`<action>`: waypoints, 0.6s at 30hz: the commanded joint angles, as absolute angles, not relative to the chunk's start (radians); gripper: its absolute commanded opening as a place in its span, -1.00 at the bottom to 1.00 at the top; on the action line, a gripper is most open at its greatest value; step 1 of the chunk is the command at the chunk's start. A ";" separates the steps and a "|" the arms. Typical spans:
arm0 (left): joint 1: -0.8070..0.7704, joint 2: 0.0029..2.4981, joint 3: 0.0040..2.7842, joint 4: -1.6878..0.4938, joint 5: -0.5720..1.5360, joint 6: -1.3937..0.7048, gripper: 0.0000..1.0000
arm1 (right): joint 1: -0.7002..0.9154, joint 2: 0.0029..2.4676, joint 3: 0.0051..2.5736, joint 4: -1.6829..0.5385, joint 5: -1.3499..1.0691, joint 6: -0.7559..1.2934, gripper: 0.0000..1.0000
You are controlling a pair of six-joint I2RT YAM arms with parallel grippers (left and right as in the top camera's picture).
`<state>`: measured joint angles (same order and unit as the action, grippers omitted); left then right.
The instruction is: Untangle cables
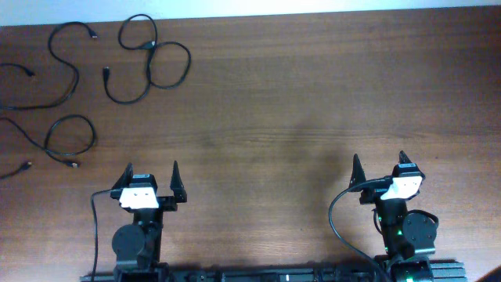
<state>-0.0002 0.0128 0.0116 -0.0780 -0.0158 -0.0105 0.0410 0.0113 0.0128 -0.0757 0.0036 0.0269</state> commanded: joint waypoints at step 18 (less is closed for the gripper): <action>0.005 0.005 0.009 -0.083 -0.029 -0.018 0.98 | 0.044 0.006 0.006 -0.080 0.012 0.030 0.95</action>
<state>-0.0002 0.0128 0.0116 -0.0776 -0.0204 -0.0231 0.0410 0.0113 0.0128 -0.0761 0.0036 0.0261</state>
